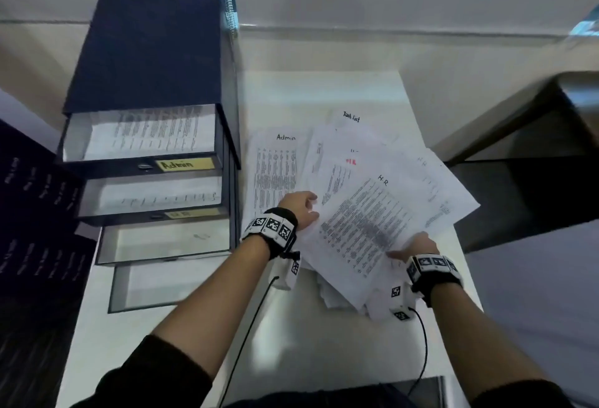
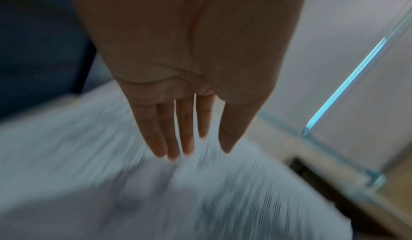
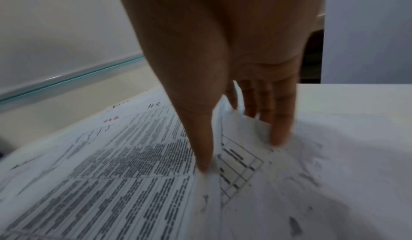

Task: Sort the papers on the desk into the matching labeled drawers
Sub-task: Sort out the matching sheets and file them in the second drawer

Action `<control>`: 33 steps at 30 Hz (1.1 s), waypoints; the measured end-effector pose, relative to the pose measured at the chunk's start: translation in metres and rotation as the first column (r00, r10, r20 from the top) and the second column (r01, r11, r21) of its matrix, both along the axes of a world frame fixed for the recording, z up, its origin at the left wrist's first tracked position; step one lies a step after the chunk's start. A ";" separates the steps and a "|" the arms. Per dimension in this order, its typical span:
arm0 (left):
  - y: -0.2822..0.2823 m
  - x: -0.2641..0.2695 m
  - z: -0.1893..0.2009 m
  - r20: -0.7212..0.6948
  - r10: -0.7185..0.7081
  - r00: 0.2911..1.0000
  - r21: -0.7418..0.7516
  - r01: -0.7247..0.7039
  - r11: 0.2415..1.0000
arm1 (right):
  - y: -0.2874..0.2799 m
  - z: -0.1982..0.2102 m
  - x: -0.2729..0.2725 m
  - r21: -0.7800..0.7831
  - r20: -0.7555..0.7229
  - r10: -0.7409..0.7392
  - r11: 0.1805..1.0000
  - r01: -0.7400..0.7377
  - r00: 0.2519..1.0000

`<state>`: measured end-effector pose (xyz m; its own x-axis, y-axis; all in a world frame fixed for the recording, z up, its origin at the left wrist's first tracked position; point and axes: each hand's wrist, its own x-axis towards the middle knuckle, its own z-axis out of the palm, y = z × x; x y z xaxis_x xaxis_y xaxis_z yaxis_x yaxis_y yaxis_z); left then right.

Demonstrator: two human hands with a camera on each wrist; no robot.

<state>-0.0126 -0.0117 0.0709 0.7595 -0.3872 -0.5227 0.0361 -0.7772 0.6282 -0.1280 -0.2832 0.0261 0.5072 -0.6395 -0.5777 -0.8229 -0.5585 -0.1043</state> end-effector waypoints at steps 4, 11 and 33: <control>-0.031 -0.016 -0.049 0.029 0.011 1.000 0.166 -0.016 0.986 | -0.004 -0.002 -0.002 -0.034 0.241 0.048 0.999 -0.041 0.969; -0.057 -0.018 -0.058 0.132 0.489 0.862 -0.097 -0.480 0.872 | -0.008 -0.017 0.003 -0.083 0.477 0.263 0.964 -0.254 0.839; -0.075 -0.052 -0.037 -0.034 0.464 0.885 0.018 -0.464 0.886 | -0.015 -0.016 0.004 0.236 0.530 0.153 0.918 -0.319 0.834</control>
<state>-0.0642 -0.0863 0.0336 0.8318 0.0095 -0.5549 0.4165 -0.6715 0.6129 -0.1240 -0.2983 0.0102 0.8872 -0.2981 -0.3521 -0.4610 -0.6008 -0.6531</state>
